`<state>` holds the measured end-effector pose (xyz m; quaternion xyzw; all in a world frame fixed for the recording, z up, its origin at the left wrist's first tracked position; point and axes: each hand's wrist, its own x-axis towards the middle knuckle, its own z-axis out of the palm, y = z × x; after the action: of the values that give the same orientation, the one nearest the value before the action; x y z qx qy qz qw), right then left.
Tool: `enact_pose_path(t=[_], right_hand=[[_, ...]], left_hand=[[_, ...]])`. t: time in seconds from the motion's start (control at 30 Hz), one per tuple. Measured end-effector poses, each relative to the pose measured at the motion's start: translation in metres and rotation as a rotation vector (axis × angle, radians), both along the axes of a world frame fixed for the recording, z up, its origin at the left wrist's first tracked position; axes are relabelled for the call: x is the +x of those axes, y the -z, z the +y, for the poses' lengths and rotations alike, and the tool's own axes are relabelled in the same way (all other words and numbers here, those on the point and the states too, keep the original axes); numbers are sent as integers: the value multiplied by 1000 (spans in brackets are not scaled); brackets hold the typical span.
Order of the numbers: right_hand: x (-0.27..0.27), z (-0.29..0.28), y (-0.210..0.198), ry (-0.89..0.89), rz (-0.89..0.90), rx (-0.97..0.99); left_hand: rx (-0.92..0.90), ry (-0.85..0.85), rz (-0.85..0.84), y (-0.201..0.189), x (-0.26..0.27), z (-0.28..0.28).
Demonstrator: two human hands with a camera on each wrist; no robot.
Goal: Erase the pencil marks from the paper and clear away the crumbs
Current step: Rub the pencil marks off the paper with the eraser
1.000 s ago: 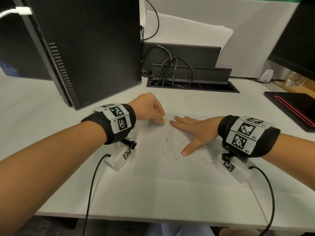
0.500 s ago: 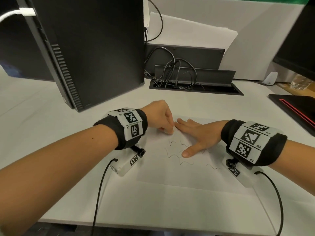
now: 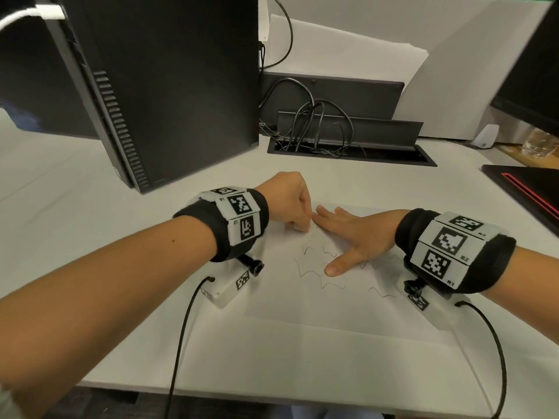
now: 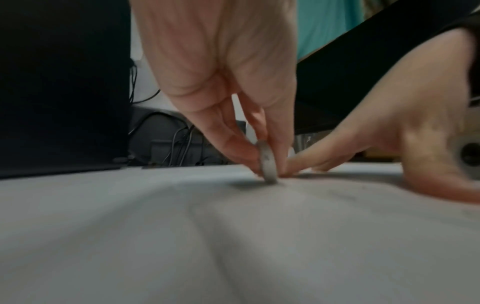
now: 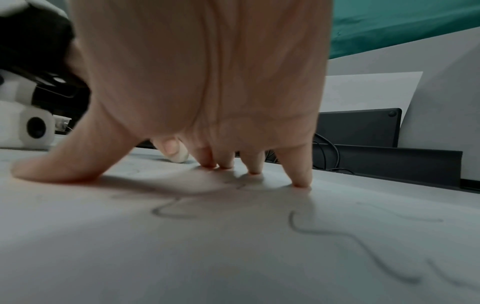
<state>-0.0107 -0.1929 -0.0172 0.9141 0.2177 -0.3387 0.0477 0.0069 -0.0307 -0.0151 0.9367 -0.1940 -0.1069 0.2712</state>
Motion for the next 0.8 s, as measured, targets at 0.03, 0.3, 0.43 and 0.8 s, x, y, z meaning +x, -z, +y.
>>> enact_pose_path(t=[0.03,0.3,0.43,0.8], right_hand=[[0,0,0,0,0,11],[0,-1,1,5,-4,9],[-2,0,-1,7,-5,-17],[-3,0,-3,1,13,-16]], left_hand=[[-5,31,36,0,-3,0],[-31,57,115,0,-6,3],[-30,-34,40,0,0,9],[-61,-98,2,-8,0,32]])
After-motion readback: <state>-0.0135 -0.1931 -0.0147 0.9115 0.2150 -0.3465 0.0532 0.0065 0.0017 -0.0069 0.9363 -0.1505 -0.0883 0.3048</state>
